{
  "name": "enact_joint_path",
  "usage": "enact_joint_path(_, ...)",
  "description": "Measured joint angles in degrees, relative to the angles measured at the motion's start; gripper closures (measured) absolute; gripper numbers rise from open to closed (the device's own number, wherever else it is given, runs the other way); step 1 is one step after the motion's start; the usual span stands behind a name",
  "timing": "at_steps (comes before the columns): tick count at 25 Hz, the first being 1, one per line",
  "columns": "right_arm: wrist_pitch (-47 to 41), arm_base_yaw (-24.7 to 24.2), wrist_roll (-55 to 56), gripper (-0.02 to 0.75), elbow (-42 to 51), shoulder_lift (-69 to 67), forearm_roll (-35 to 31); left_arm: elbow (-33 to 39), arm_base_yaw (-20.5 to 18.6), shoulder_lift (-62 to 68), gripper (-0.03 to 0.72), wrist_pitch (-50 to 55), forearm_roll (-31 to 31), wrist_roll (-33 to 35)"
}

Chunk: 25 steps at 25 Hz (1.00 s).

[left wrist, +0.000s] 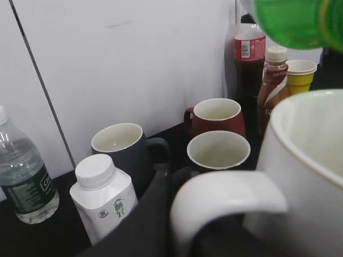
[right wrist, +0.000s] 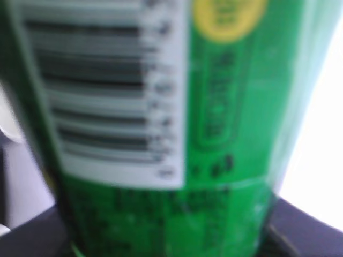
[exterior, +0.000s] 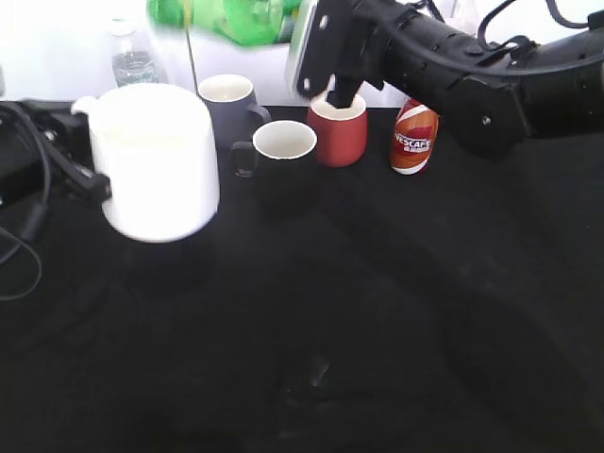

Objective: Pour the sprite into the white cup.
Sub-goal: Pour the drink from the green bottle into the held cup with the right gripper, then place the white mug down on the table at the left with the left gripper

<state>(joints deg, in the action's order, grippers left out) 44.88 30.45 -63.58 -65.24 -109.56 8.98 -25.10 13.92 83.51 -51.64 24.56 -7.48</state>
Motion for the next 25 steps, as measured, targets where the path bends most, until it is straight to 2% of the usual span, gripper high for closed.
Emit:
enact_joint_path(3, 0.00, 0.00, 19.52, 0.342, 0.00, 0.00, -0.06, 0.06, 0.00, 0.00, 0.637, -0.84, -2.21, 0.02)
enact_joint_path(6, -0.74, 0.00, 44.58, 0.342, 0.00, 0.00, -0.06, 0.38, -0.60, 0.00, 0.637, -0.84, -11.68, 3.12)
enact_joint_path(8, -3.69, 0.00, 57.20, 0.342, -0.05, 0.00, 0.31, 0.43, -4.92, 0.39, 0.637, -3.01, -18.03, 4.72)
enact_joint_path(9, -5.16, 0.00, 60.95, 0.343, -0.05, 0.00, 1.11, 0.38, -8.62, 0.48, 0.637, -3.86, -20.19, 4.78)
enact_joint_path(12, -6.40, 0.00, 67.23, 0.353, -0.05, 0.00, 3.45, -0.71, -19.37, 5.03, 0.637, -5.54, -20.75, 4.94)
enact_joint_path(14, -6.78, 0.00, 69.66, 0.353, -0.05, 0.00, 3.56, -5.30, -22.47, 12.86, 0.637, -5.87, -20.22, 4.43)
enact_joint_path(21, -7.90, 0.00, 71.48, 0.353, -0.05, 0.00, 3.67, -29.29, -22.70, 45.08, 0.637, -11.01, -13.16, 0.59)
enact_joint_path(25, -8.02, 0.00, 71.60, 0.353, -0.05, 0.00, 3.67, -38.90, -22.70, 52.56, 0.637, -10.86, -9.96, 0.24)
